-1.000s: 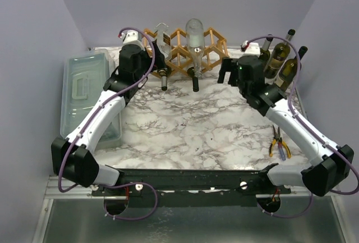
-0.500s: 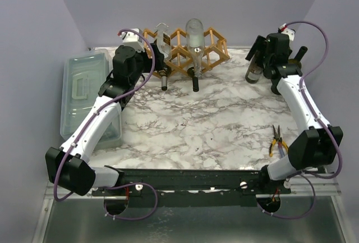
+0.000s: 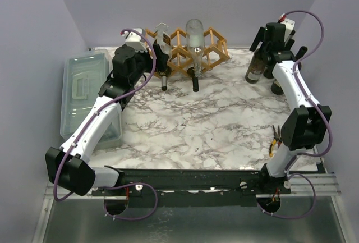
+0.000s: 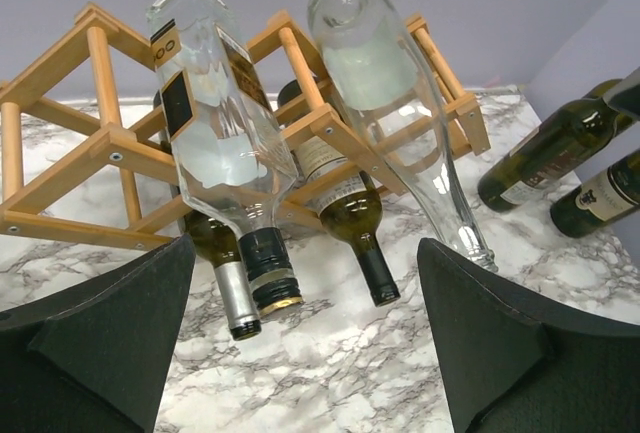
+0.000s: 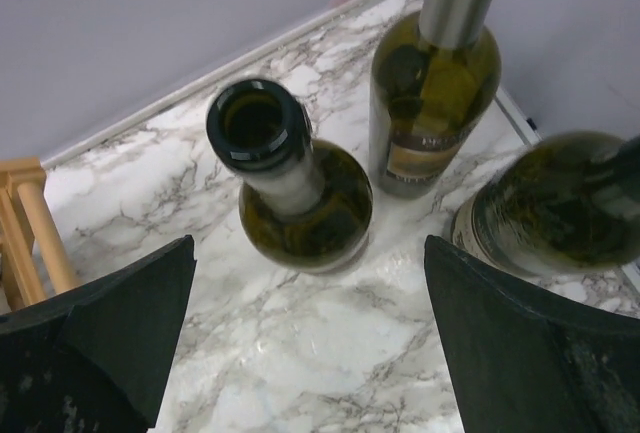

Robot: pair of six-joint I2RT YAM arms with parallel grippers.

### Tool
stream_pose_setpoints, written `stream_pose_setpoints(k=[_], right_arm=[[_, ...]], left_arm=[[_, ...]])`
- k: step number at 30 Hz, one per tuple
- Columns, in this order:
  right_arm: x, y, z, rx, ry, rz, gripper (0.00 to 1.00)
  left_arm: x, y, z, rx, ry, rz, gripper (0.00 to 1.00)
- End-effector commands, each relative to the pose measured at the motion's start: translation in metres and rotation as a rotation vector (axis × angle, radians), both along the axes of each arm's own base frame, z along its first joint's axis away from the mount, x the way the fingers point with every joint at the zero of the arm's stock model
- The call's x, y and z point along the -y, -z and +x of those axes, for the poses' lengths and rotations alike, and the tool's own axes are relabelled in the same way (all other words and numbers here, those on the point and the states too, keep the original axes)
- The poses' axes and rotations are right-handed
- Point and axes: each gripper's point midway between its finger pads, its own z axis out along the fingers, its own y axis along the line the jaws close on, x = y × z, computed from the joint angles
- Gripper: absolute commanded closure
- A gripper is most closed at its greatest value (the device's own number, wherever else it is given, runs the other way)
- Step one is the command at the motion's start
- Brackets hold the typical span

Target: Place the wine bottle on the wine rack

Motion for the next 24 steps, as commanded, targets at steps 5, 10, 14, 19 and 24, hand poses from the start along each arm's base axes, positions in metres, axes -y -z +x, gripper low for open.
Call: stream_pose_setpoints(k=[5, 10, 14, 19, 24], right_arm=[[0.011, -0.005, 0.040, 0.012, 0.007, -0.081, 0.03], [0.013, 0.003, 0.055, 0.016, 0.014, -0.104, 0.06], [0.011, 0.005, 0.063, 0.030, 0.006, -0.102, 0.11], [0.018, 0.011, 0.065, 0.026, 0.017, -0.153, 0.25], [0.016, 0.021, 0.061, 0.003, -0.013, -0.161, 0.46]], left_arm=[[0.012, -0.005, -0.004, 0.020, 0.065, -0.015, 0.07], [0.010, -0.005, -0.004, 0.024, 0.056, -0.007, 0.07], [0.010, -0.006, -0.004, 0.026, 0.059, -0.006, 0.07], [0.012, -0.005, -0.004, 0.021, 0.068, -0.009, 0.08], [0.019, -0.009, -0.007, 0.027, 0.113, -0.016, 0.08]])
